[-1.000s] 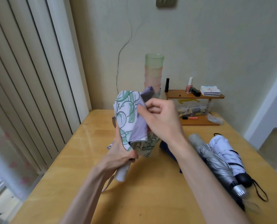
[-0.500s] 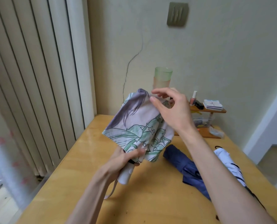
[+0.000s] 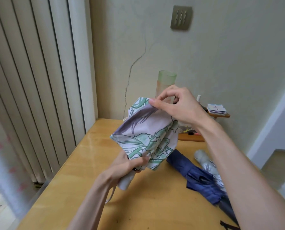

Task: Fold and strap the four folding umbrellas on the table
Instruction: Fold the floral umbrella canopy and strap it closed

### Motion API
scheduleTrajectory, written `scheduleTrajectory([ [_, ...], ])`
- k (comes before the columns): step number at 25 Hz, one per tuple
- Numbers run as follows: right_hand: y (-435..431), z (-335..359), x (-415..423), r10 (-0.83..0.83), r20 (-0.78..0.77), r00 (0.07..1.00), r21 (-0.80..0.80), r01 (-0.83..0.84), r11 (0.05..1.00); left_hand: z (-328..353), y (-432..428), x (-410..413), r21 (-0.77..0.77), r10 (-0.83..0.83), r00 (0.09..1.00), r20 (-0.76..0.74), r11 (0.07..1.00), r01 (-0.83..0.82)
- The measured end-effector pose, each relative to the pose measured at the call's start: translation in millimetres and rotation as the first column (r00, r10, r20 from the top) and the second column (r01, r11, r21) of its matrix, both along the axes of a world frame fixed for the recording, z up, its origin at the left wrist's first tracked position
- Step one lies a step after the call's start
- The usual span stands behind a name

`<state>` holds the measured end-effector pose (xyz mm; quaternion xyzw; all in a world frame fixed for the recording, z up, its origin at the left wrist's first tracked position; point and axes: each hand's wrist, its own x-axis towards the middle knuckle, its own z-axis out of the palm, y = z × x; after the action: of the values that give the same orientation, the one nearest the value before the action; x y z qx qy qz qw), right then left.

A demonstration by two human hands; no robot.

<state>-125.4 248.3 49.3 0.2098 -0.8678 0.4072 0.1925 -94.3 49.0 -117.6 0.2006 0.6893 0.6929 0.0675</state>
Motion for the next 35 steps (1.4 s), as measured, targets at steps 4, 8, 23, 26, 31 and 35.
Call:
scheduleTrajectory([
  [4, 1, 8, -5, 0.003, 0.103, 0.995, -0.161, 0.014, 0.987, 3, 1, 2, -0.009, 0.012, 1.0, -0.021, 1.0, -0.012],
  [8, -7, 6, -12, -0.004, 0.24, 0.971, -0.233, 0.061, 0.97, 1, 1, 1, -0.022, 0.069, 0.998, -0.004, 0.997, -0.07],
  [23, 4, 7, -14, 0.245, 0.131, 0.961, -0.079, -0.236, 0.968, 12, -7, 12, -0.101, -0.048, 0.998, -0.027, 0.994, 0.045],
  [26, 0, 10, -17, 0.176, 0.067, 0.982, -0.118, -0.167, 0.979, 10, -6, 11, -0.126, -0.05, 0.998, -0.026, 0.991, 0.046],
  [31, -13, 9, -21, 0.136, 0.048, 0.99, -0.061, -0.133, 0.989, 13, -4, 13, -0.138, -0.044, 0.999, -0.015, 0.99, 0.042],
  [35, -16, -2, -35, -0.017, -0.097, 0.995, 0.069, 0.023, 0.997, 16, -5, 13, 0.05, -0.047, 0.986, 0.163, 0.998, 0.039],
])
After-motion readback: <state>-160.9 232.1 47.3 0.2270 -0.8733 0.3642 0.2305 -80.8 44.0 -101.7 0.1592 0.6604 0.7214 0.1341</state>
